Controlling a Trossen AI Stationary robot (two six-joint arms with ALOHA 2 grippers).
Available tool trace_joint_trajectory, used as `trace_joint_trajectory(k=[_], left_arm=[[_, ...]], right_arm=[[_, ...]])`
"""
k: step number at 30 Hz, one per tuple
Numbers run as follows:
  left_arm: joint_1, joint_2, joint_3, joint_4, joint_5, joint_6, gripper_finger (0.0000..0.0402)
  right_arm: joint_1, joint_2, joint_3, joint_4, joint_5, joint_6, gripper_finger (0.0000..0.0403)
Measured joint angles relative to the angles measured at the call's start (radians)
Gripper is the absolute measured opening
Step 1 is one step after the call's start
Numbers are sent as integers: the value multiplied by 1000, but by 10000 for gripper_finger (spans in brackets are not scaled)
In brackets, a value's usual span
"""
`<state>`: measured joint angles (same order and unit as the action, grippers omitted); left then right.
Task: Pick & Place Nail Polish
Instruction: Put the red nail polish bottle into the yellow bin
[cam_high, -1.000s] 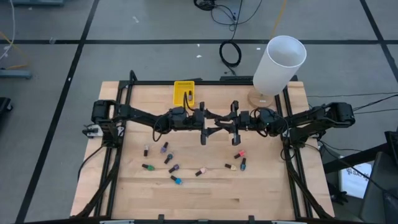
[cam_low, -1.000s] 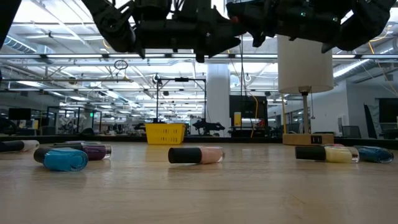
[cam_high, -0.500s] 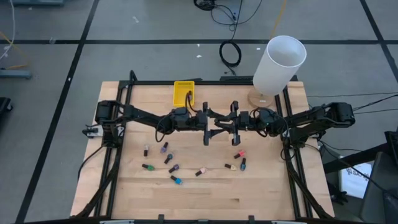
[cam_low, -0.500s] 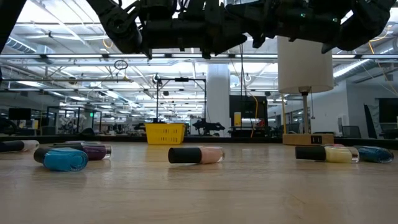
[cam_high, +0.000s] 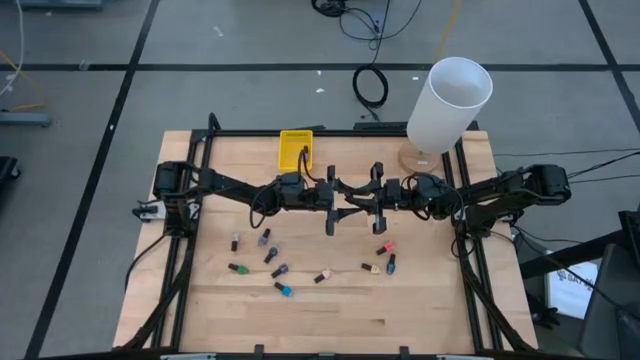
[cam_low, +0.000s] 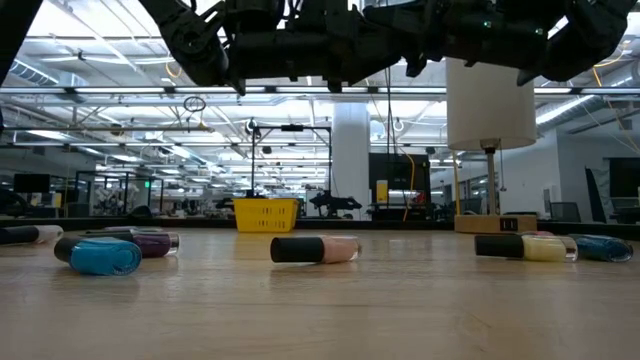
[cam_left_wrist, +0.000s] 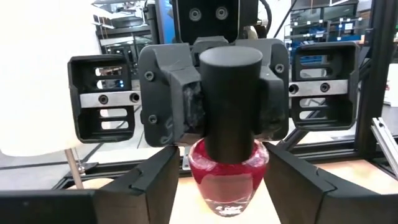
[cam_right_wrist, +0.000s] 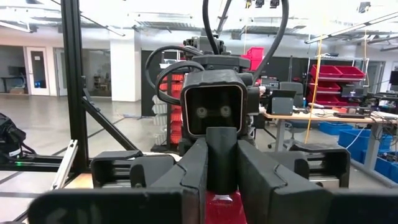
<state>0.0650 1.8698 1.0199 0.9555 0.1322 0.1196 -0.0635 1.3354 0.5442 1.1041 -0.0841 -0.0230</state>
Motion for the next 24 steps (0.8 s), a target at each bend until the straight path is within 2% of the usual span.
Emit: trace_joint_trajectory(k=[16, 24], left_arm=[[0, 0, -1, 35, -1, 0, 151], [-1, 0, -2, 37, 3, -20, 96]], right_arm=[[0, -1, 1, -7, -1, 0, 49], [0, -2, 1, -26, 4, 0, 49]])
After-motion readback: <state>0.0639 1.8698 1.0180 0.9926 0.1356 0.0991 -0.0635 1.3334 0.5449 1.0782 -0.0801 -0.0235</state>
